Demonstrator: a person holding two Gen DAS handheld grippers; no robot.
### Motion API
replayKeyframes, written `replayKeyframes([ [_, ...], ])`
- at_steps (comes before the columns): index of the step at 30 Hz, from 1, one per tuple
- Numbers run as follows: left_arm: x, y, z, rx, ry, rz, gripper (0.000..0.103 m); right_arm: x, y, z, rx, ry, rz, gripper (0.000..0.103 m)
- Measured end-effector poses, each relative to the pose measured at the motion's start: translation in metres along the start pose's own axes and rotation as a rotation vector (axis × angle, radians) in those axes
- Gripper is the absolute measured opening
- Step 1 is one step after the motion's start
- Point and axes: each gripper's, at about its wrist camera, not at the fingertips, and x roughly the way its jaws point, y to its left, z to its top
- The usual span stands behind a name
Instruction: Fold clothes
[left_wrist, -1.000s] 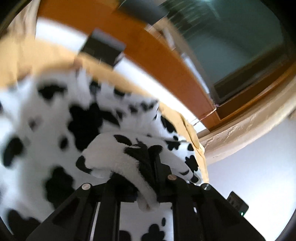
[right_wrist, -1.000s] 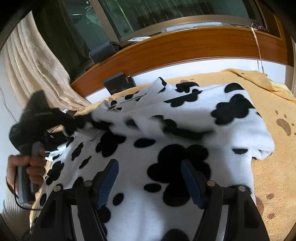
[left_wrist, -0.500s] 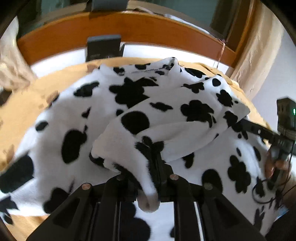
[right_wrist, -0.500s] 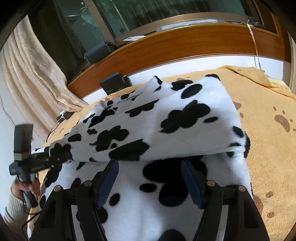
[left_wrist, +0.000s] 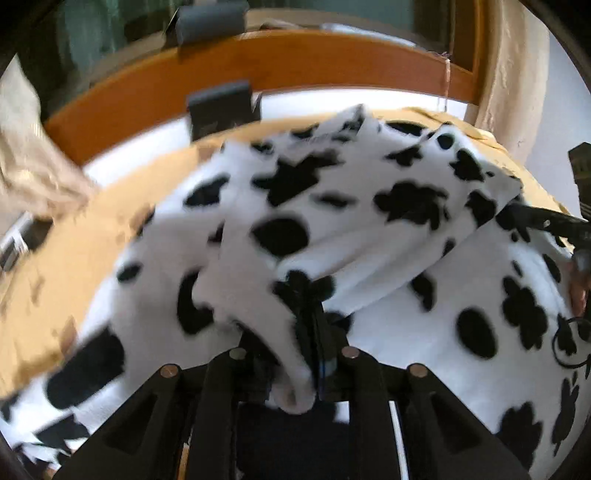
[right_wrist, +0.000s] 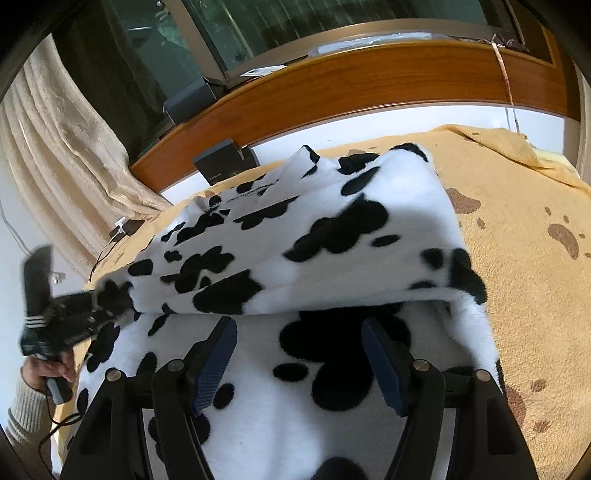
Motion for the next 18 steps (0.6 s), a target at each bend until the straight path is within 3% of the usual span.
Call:
replayKeyframes([
  [2,-0.011,0.000,0.002,0.001,-0.035,-0.004,0.023,0.001,0.000,0.000,0.002,0.003,-0.001,0.072],
  [4,-0.035,-0.008,0.010,0.052,-0.120,0.015,0.023,0.002,-0.001,0.000,0.004,0.008,-0.002,0.072],
  [6,-0.049,-0.013,0.015,0.093,-0.172,0.033,0.030,0.003,-0.002,0.000,0.005,0.010,-0.002,0.072],
  [8,-0.056,-0.016,0.017,0.130,-0.202,0.052,0.073,0.003,-0.002,-0.001,0.005,0.011,-0.001,0.072],
  [9,-0.049,-0.010,0.015,0.106,-0.159,0.032,0.082,0.003,-0.002,-0.001,0.004,0.011,-0.001,0.072],
  [13,-0.024,0.022,0.000,-0.059,0.001,-0.069,0.085,0.002,-0.002,-0.001,0.004,0.011,0.000,0.072],
  [15,-0.024,0.037,-0.011,-0.162,0.009,-0.146,0.085,0.002,-0.002,-0.001,0.004,0.011,0.001,0.072],
  [18,-0.035,0.056,-0.016,-0.276,-0.032,-0.196,0.085,0.002,-0.002,-0.001,0.004,0.013,0.000,0.072],
])
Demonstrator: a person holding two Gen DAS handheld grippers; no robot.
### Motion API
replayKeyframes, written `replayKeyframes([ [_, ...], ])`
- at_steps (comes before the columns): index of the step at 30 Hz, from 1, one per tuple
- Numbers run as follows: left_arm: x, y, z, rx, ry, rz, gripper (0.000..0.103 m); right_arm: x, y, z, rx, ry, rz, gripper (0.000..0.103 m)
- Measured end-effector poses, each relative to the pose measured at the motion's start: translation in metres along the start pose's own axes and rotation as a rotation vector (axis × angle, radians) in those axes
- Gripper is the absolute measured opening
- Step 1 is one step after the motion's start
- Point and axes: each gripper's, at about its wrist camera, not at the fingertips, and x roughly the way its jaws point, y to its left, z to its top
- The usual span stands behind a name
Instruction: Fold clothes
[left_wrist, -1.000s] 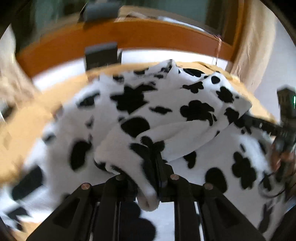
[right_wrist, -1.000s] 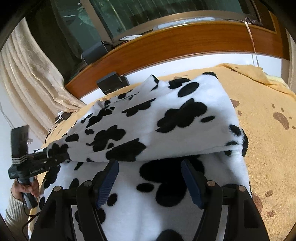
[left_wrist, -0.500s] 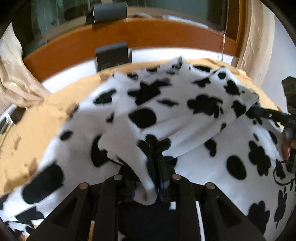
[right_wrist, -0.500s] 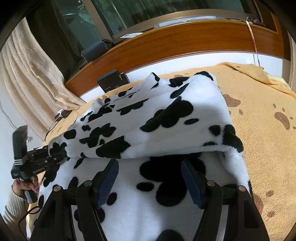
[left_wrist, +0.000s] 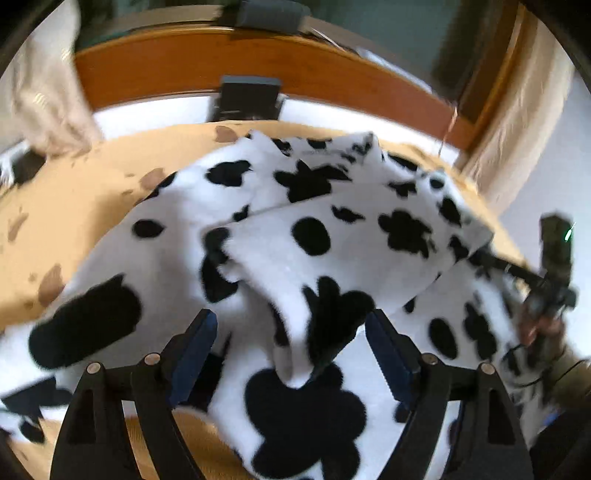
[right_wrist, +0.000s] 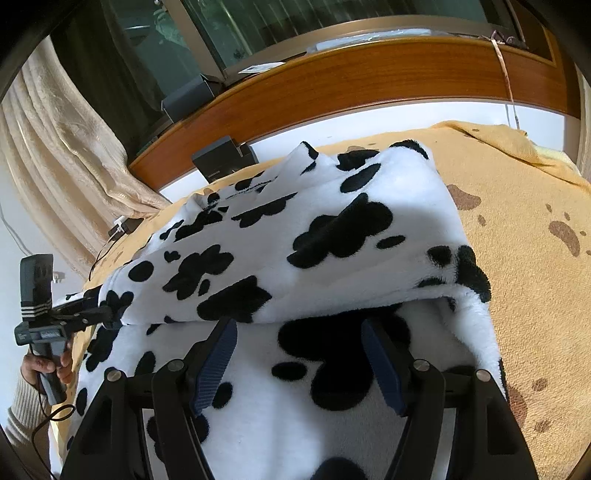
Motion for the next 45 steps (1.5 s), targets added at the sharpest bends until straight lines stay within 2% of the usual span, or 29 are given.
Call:
replayKeyframes([
  [1,-0.004,0.004,0.001,-0.031,-0.018,-0.015,0.085,0.000,0.000,0.000,0.000,0.001,0.000,0.072],
  [5,-0.002,0.025,0.015,-0.228,-0.053,-0.162,0.085,0.001,0.000,0.000,0.001,0.001,-0.001,0.072],
  [6,0.005,0.029,0.019,-0.269,-0.040,-0.172,0.085,0.001,0.000,0.000,0.001,0.001,0.000,0.072],
  [9,0.029,0.028,0.026,-0.318,0.013,-0.139,0.085,0.001,0.000,0.000,0.001,0.000,0.000,0.072],
  [11,0.044,0.022,0.026,-0.311,0.040,-0.089,0.085,0.001,0.000,0.000,0.001,0.000,0.001,0.072],
  [15,0.050,0.016,0.029,-0.300,0.021,-0.025,0.080,0.001,0.000,0.000,0.000,-0.001,0.002,0.072],
  [16,0.048,0.015,0.031,-0.291,0.009,0.004,0.066,0.001,0.000,0.000,-0.001,-0.001,0.003,0.072],
  [17,0.047,0.015,0.032,-0.281,-0.003,0.035,0.045,0.001,0.000,0.000,-0.001,0.000,0.004,0.072],
  [18,0.045,0.011,0.033,-0.243,-0.020,0.089,0.039,0.001,0.000,0.000,-0.001,0.000,0.004,0.072],
  [21,0.038,0.000,0.035,-0.116,-0.073,0.256,0.038,0.001,0.000,0.000,0.000,0.002,0.005,0.072],
  [23,0.037,0.002,0.034,-0.115,-0.079,0.262,0.037,0.001,-0.001,0.000,0.001,0.004,0.004,0.072],
  [27,0.033,0.020,0.032,-0.200,-0.088,0.168,0.037,0.002,-0.001,-0.001,0.003,0.006,0.003,0.072],
  [30,0.028,0.032,0.029,-0.305,-0.090,0.016,0.038,0.002,-0.002,-0.001,0.004,0.006,0.004,0.072],
  [31,0.027,0.034,0.028,-0.334,-0.086,-0.025,0.047,0.002,-0.002,-0.001,0.004,0.007,0.004,0.072],
  [32,0.027,0.035,0.027,-0.362,-0.081,-0.065,0.068,0.002,-0.002,-0.001,0.004,0.007,0.004,0.072],
  [33,0.027,0.035,0.028,-0.382,-0.078,-0.088,0.079,0.002,-0.002,-0.001,0.004,0.008,0.004,0.072],
  [34,0.029,0.033,0.029,-0.387,-0.066,-0.094,0.086,0.003,-0.001,-0.001,0.004,0.008,0.004,0.072],
  [37,0.037,0.027,0.031,-0.398,-0.028,-0.107,0.086,0.003,-0.001,-0.001,0.004,0.009,0.004,0.072],
  [39,0.046,0.023,0.031,-0.390,0.000,-0.066,0.085,0.003,-0.002,-0.001,0.004,0.008,0.005,0.072],
  [40,0.051,0.021,0.031,-0.386,0.010,-0.045,0.079,0.003,-0.002,-0.001,0.004,0.008,0.005,0.072],
  [42,0.054,0.019,0.032,-0.364,0.010,0.035,0.050,0.003,-0.002,-0.002,0.004,0.007,0.005,0.072],
  [43,0.053,0.020,0.033,-0.363,0.000,0.050,0.017,0.003,-0.002,-0.002,0.004,0.006,0.005,0.072],
  [45,0.051,0.022,0.033,-0.365,-0.021,0.070,0.015,0.003,-0.001,-0.003,0.001,0.005,0.007,0.072],
])
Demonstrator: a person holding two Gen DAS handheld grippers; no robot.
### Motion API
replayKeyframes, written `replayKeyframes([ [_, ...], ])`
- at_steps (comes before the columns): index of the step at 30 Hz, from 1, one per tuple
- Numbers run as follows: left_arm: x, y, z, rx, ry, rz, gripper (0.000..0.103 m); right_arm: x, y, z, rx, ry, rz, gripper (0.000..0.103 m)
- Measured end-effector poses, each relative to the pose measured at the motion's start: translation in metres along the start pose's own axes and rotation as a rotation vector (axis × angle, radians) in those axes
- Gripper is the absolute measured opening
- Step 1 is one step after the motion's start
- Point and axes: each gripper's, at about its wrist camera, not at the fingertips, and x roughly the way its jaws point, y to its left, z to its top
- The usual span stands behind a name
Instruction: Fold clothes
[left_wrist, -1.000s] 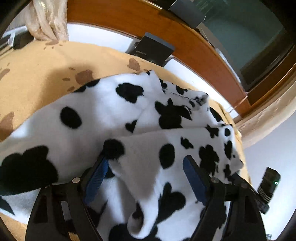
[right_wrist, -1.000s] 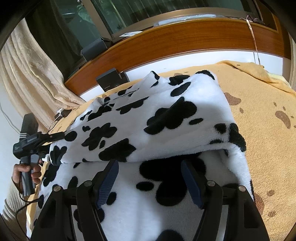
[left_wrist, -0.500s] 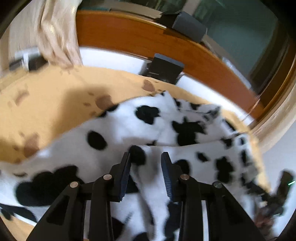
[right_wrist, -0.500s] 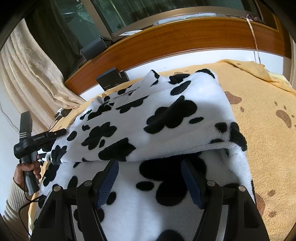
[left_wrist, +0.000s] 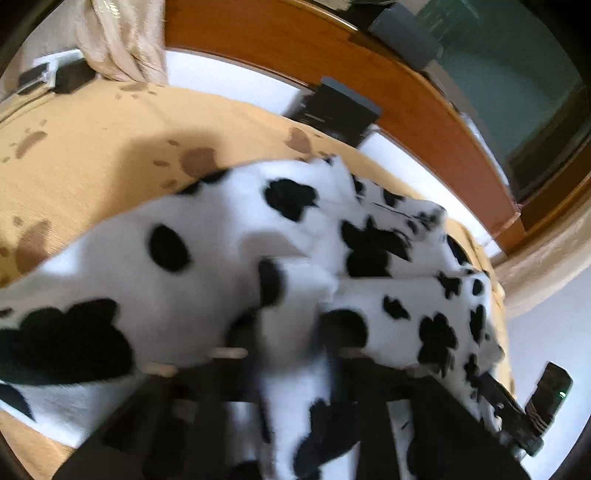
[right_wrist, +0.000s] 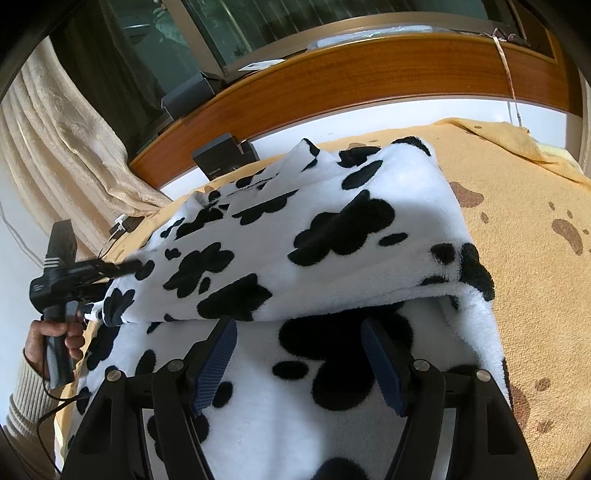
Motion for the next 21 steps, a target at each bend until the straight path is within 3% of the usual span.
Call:
replayKeyframes([
  [3,-0.015,-0.030,-0.007,0.206,-0.125,0.162,0.014,0.000,0.000,0.000,-0.003,-0.002,0.002,0.072],
  [5,-0.019,-0.048,-0.012,0.325,-0.166,0.233,0.014,0.000,-0.001,-0.001,-0.002,-0.002,0.002,0.072],
  [7,-0.011,-0.051,-0.010,0.348,-0.117,0.265,0.018,0.000,-0.001,-0.001,-0.001,-0.001,0.002,0.072],
  [10,-0.005,-0.031,-0.002,0.273,-0.079,0.261,0.030,-0.001,-0.003,0.000,0.012,-0.006,0.011,0.072],
  [12,-0.012,-0.020,-0.001,0.226,-0.104,0.257,0.048,-0.005,-0.010,0.004,0.048,-0.008,0.023,0.072],
  [14,-0.027,-0.014,-0.002,0.207,-0.154,0.254,0.074,-0.012,-0.016,0.016,0.051,-0.018,0.016,0.072],
  [17,-0.044,-0.020,-0.002,0.206,-0.211,0.237,0.079,-0.017,-0.015,0.041,-0.043,-0.044,-0.058,0.072],
  [21,-0.060,-0.043,-0.008,0.226,-0.256,0.150,0.082,0.005,-0.002,0.067,-0.188,0.000,-0.115,0.072],
])
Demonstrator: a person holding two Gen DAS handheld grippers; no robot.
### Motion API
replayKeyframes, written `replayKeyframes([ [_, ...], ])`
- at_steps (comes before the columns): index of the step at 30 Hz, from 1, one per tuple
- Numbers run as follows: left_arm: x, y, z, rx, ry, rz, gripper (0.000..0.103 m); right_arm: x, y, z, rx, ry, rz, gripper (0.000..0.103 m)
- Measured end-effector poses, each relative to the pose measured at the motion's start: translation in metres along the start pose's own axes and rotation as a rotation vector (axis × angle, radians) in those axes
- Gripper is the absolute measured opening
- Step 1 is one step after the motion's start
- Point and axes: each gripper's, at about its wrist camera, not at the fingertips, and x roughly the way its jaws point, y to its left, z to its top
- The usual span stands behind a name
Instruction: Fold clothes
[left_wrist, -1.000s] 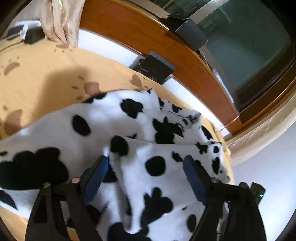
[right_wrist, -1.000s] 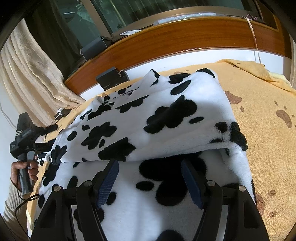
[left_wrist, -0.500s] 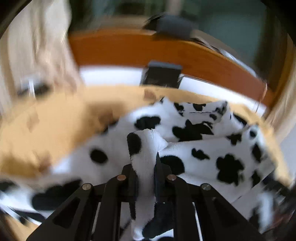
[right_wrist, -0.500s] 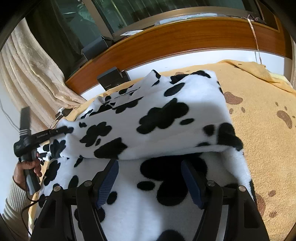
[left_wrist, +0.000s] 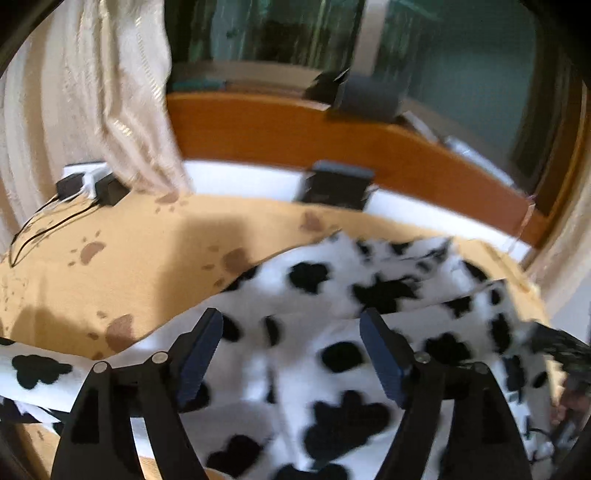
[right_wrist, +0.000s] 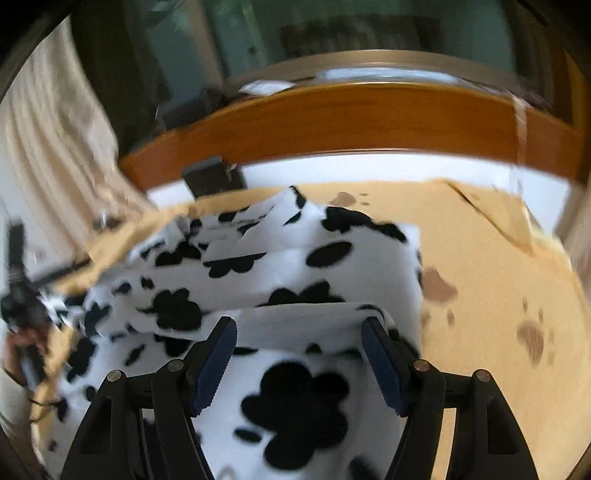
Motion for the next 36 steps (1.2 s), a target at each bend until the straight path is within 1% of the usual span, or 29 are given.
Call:
replayKeyframes([
  [2,0.000,-0.016,-0.003,0.039,0.017,-0.051,0.083,0.011,0.005,0.007,-0.044,0.028,-0.015,0.072],
  [5,0.010,-0.032,-0.012,0.106,0.062,-0.063,0.085,0.004,0.011,0.002,-0.054,0.054,0.024,0.072],
  [8,0.033,-0.037,-0.027,0.161,0.154,-0.049,0.085,-0.017,0.010,-0.009,-0.090,0.054,0.031,0.072],
  [11,0.057,-0.027,-0.039,0.149,0.246,-0.009,0.085,-0.032,-0.004,-0.010,-0.071,0.008,-0.048,0.073],
  [13,0.058,-0.024,-0.041,0.149,0.241,-0.018,0.085,-0.031,-0.019,-0.006,-0.024,-0.014,-0.084,0.073],
  [16,0.057,-0.027,-0.042,0.216,0.251,0.014,0.085,-0.008,-0.028,-0.001,0.016,0.014,-0.059,0.073],
  [17,0.058,-0.028,-0.045,0.252,0.256,0.037,0.085,0.001,-0.029,-0.001,0.020,0.031,-0.053,0.073],
  [18,0.058,-0.028,-0.048,0.283,0.259,0.051,0.085,0.011,-0.028,-0.003,0.006,0.062,-0.057,0.073],
  [19,0.057,-0.025,-0.049,0.289,0.256,0.048,0.085,0.022,-0.027,-0.006,-0.009,0.097,-0.061,0.073],
  [20,0.056,-0.022,-0.050,0.292,0.254,0.044,0.085,0.031,-0.025,-0.011,-0.030,0.142,-0.064,0.073],
  [21,0.057,-0.016,-0.051,0.272,0.258,0.040,0.085,0.035,-0.023,-0.018,-0.060,0.174,-0.072,0.074],
  [23,0.058,-0.003,-0.051,0.225,0.269,0.033,0.093,0.029,-0.019,-0.028,-0.144,0.188,-0.102,0.074],
  [25,0.060,0.004,-0.052,0.198,0.267,0.008,0.095,0.024,-0.015,-0.038,-0.220,0.199,-0.132,0.074],
  [28,0.055,-0.002,-0.050,0.200,0.257,0.017,0.095,0.016,-0.019,-0.041,-0.237,0.191,-0.181,0.075],
  [29,0.053,-0.004,-0.049,0.201,0.254,0.020,0.095,0.010,-0.021,-0.036,-0.200,0.177,-0.183,0.075],
  [31,0.049,-0.008,-0.047,0.204,0.247,0.026,0.096,-0.005,-0.022,-0.021,-0.138,0.115,-0.136,0.075],
  [33,0.038,-0.013,-0.040,0.182,0.214,0.007,0.096,-0.018,-0.019,-0.004,-0.088,0.039,-0.096,0.075],
  [35,0.028,-0.020,-0.035,0.170,0.184,-0.017,0.096,-0.020,-0.012,0.009,-0.068,-0.011,-0.082,0.075],
  [36,0.024,-0.025,-0.032,0.170,0.171,-0.032,0.096,-0.014,-0.007,0.014,-0.069,-0.016,-0.088,0.075],
])
